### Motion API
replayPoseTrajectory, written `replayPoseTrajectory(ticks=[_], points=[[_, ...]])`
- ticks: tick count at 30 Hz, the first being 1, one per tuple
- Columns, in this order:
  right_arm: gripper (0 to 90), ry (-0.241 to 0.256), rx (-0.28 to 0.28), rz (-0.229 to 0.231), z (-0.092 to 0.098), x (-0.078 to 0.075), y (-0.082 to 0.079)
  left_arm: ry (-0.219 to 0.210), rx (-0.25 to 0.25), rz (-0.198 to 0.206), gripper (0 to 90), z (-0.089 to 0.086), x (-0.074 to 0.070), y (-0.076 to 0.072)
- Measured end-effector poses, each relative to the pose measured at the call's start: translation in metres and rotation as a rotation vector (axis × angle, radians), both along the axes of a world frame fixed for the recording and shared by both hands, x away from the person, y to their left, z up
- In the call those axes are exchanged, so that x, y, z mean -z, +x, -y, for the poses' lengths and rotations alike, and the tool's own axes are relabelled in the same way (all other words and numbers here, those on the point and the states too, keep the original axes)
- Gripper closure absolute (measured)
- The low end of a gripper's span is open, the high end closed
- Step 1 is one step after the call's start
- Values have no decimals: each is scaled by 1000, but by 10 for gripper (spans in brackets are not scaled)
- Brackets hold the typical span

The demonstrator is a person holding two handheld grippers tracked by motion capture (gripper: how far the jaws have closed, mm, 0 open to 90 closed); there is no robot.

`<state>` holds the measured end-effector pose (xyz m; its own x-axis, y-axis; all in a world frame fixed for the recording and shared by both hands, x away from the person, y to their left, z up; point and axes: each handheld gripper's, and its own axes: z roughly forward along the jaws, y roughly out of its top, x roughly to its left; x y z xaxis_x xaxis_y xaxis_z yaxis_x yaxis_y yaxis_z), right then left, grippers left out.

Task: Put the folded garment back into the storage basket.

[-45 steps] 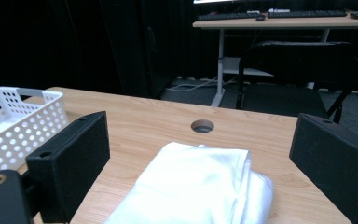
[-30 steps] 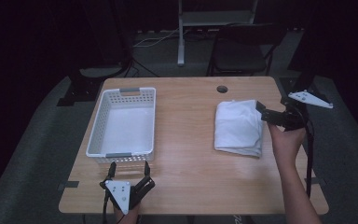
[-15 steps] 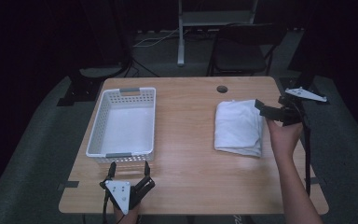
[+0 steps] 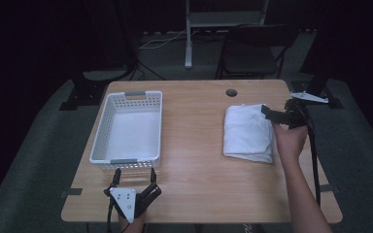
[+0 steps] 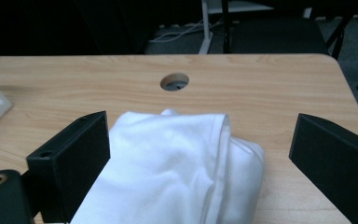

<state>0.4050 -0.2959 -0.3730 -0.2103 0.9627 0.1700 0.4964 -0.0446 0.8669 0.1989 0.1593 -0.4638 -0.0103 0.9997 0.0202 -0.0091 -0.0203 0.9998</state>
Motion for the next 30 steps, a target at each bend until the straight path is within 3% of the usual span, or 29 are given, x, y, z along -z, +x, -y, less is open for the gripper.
replayPoseTrajectory(ticks=[13, 22, 30], points=[[48, 8, 9, -77, -2, 22, 17, 1, 0, -2, 22, 0, 0, 0], [49, 11, 20, -99, -4, 30, 22, 1, 2, -3, 22, 0, 0, 0], [49, 4, 16, -157, -4, 42, 29, 1, 2, -3, 22, 0, 0, 0]])
